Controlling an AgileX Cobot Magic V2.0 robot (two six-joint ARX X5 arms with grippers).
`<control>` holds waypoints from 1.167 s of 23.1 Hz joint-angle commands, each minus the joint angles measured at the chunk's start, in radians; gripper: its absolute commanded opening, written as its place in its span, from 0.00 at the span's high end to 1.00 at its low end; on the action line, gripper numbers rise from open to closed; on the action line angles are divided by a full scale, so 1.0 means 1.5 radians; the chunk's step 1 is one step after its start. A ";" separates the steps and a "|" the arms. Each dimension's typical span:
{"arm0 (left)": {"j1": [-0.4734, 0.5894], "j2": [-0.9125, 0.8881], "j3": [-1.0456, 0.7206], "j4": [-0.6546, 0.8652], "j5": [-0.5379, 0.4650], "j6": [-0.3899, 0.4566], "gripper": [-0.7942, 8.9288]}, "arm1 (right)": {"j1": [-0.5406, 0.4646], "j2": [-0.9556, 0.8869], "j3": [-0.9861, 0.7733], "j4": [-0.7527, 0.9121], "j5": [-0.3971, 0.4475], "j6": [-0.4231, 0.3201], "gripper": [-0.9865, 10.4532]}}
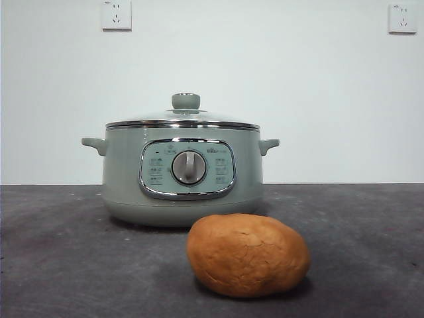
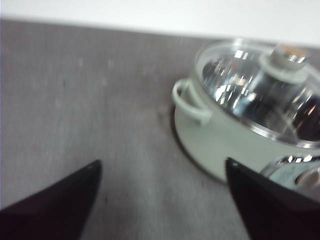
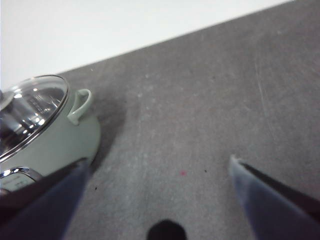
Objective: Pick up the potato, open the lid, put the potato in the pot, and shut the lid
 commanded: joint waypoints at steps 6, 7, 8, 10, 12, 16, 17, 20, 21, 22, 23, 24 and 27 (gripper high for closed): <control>0.001 0.141 0.112 -0.123 0.003 -0.004 0.25 | 0.000 0.099 0.084 -0.058 -0.020 -0.010 0.46; 0.001 0.152 0.121 -0.132 0.005 0.000 0.25 | 0.000 0.111 0.092 -0.067 -0.022 -0.010 0.46; 0.001 0.163 0.130 -0.143 0.007 0.005 0.25 | 0.000 0.127 0.101 -0.081 -0.028 -0.012 0.43; 0.000 0.178 0.145 -0.164 0.008 0.015 0.25 | 0.000 0.157 0.118 -0.110 -0.045 -0.024 0.33; -0.001 0.186 0.155 -0.183 0.010 0.017 0.25 | 0.000 0.199 0.135 -0.136 -0.075 -0.054 0.23; -0.001 0.187 0.157 -0.213 0.028 0.033 0.25 | 0.009 0.297 0.172 -0.184 -0.122 -0.109 0.19; -0.001 0.187 0.157 -0.227 0.030 0.045 0.25 | 0.020 0.331 0.185 -0.198 -0.145 -0.127 0.19; -0.002 0.188 0.157 -0.272 0.056 0.083 0.25 | 0.075 0.438 0.237 -0.252 -0.204 -0.181 0.19; -0.002 0.188 0.157 -0.284 0.063 0.092 0.25 | 0.103 0.471 0.257 -0.267 -0.212 -0.193 0.19; -0.002 0.188 0.157 -0.294 0.068 0.102 0.25 | 0.135 0.500 0.277 -0.276 -0.211 -0.194 0.19; -0.002 0.188 0.157 -0.302 0.076 0.109 0.25 | 0.168 0.524 0.295 -0.276 -0.211 -0.194 0.19; -0.002 0.188 0.157 -0.306 0.081 0.111 0.25 | 0.201 0.546 0.312 -0.275 -0.209 -0.194 0.19; -0.003 0.189 0.157 -0.301 0.096 0.111 0.25 | 0.299 0.600 0.353 -0.275 -0.190 -0.211 0.19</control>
